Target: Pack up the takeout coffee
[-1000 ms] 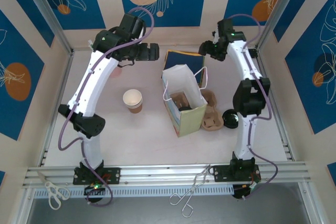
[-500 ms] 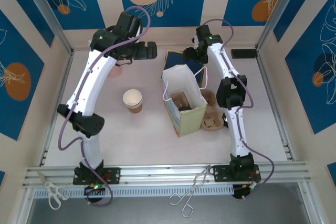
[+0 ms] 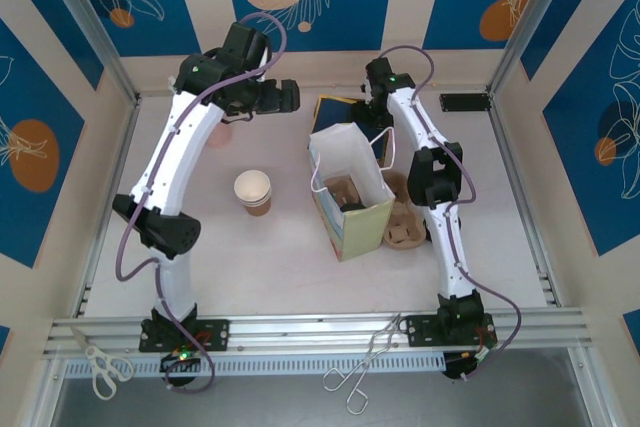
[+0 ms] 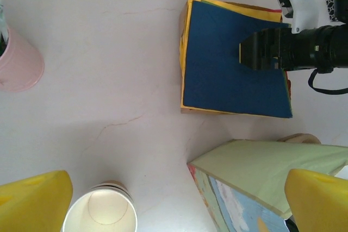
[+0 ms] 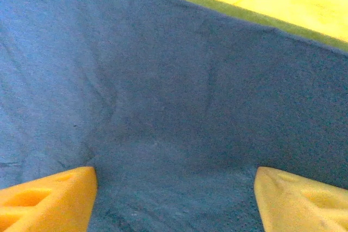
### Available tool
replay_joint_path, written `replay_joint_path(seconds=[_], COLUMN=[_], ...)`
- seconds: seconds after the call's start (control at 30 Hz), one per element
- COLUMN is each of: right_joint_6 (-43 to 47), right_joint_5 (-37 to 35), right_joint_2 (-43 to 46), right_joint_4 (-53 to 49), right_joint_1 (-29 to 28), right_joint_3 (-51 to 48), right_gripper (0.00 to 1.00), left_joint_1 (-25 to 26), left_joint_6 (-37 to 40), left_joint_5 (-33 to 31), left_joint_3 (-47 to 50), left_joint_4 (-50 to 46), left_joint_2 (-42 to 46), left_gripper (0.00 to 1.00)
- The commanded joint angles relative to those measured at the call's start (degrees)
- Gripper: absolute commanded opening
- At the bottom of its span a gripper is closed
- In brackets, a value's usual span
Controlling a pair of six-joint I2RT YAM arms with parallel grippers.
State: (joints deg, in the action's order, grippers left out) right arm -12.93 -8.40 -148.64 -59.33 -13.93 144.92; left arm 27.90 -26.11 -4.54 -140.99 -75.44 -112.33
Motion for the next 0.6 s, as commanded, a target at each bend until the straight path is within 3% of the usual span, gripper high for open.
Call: replay_joint_path(seconds=[0.0, 0.17, 0.3, 0.4, 0.57], right_joint_6=[0.6, 0.8, 0.9, 0.6, 0.2], right_joint_5=[-0.7, -1.1, -0.9, -1.9, -1.9], right_joint_2=[-0.9, -0.8, -0.7, -0.1, 2.6], right_joint_4=[-0.5, -0.5, -0.7, -0.9, -1.1], right_joint_1=[-0.3, -0.5, -0.5, -0.5, -0.4], right_joint_3=[-1.0, -1.8, -2.1, -2.2, -2.2], right_gripper=[0.70, 0.57, 0.28, 0.16, 0.15], left_joint_1=[-0.7, -0.7, -0.7, -0.7, -0.7], left_joint_6=[-0.7, -0.9, -0.9, -1.1, -1.3], left_joint_5=[1.2, 1.2, 1.0, 1.1, 1.6], left_joint_3=[-1.8, -1.8, -1.8, -1.7, -1.7], left_joint_4=[-0.6, -0.9, -1.4, -1.7, -1.9], left_joint_2=[-0.7, -0.6, -0.4, -0.3, -0.4], left_gripper=[1.00, 1.00, 1.00, 1.00, 1.00])
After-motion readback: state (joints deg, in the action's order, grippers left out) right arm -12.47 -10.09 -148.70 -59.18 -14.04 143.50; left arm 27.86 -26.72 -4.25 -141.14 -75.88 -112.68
